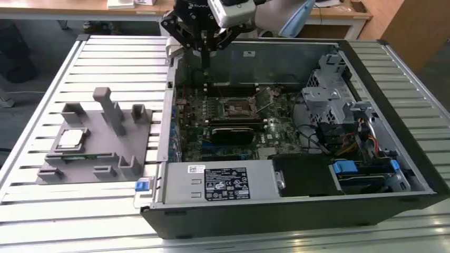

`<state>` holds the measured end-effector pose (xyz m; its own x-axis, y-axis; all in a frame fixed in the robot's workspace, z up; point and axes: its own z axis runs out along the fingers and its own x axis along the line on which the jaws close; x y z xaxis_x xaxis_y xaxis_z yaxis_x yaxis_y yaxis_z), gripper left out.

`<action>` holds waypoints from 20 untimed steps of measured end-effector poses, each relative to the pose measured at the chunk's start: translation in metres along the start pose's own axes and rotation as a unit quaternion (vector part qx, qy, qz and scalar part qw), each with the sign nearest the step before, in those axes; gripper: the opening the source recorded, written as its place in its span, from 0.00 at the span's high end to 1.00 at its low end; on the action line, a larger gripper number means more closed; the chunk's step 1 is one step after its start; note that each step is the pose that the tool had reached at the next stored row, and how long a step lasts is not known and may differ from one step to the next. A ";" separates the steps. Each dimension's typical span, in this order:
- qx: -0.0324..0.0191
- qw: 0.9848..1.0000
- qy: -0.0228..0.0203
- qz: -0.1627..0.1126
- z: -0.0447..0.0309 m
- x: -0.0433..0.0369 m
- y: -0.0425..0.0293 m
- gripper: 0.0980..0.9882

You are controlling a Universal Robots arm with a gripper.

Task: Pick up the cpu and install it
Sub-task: 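Reach for the cpu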

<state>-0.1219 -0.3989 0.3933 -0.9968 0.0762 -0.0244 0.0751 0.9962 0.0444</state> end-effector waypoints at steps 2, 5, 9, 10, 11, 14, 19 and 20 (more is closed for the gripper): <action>0.000 1.000 0.000 0.000 0.0000 0.0000 0.0000 0.99; 0.000 1.000 0.000 0.000 0.0000 0.0001 0.0000 0.99; 0.000 1.000 0.000 0.000 -0.0001 0.0019 -0.0001 0.99; 0.000 1.000 0.000 0.000 -0.0001 0.0025 -0.0002 0.99; 0.000 1.000 0.000 0.000 -0.0001 0.0031 -0.0002 0.99; 0.000 1.000 0.000 0.000 -0.0001 0.0048 -0.0004 0.99; 0.000 1.000 0.000 0.000 -0.0003 0.0083 -0.0006 0.99; 0.000 1.000 0.000 0.000 -0.0003 0.0091 -0.0007 0.99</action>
<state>-0.1311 -0.3989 0.3933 -0.9968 0.0762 -0.0245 0.0751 0.9962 0.0444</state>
